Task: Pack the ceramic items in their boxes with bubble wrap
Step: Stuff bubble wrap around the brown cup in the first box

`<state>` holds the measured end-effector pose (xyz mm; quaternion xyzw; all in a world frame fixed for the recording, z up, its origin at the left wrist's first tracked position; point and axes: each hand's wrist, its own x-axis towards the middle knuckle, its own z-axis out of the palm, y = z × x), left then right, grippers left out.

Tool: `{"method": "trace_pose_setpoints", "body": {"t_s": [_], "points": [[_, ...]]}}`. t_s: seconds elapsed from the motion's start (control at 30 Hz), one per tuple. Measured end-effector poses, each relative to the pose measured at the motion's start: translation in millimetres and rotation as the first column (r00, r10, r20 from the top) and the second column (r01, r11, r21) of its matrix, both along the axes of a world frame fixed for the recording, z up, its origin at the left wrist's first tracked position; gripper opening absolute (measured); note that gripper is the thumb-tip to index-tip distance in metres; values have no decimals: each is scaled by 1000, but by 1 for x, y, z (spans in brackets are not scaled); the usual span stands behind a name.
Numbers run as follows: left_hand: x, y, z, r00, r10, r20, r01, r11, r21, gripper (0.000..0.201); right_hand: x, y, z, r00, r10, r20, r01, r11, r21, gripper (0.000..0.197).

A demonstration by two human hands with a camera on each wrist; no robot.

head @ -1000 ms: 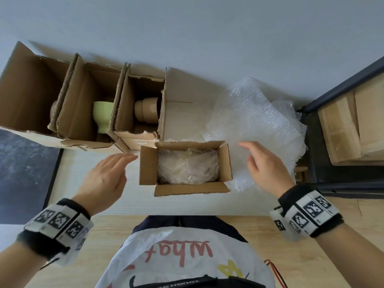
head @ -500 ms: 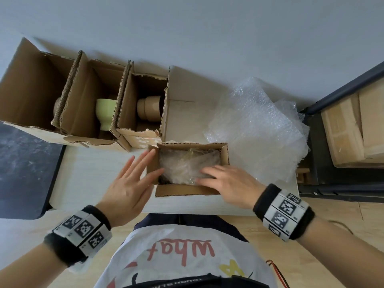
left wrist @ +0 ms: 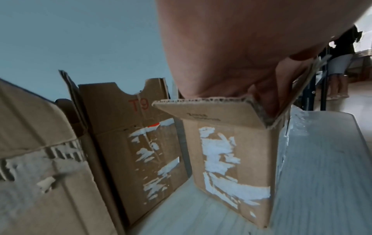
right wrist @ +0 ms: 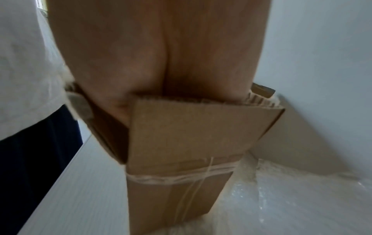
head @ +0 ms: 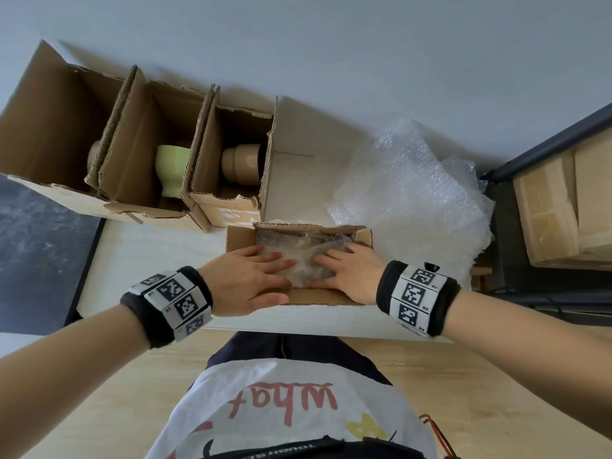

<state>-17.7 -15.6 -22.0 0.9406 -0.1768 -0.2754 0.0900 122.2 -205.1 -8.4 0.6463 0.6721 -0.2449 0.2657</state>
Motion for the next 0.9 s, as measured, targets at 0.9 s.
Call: {"method": "trace_pose_setpoints", "body": {"t_s": [0.9], "points": [[-67, 24, 2, 603, 758, 250, -665, 650, -367, 40, -8, -91, -4, 623, -591, -512, 773, 366, 518, 51]]}}
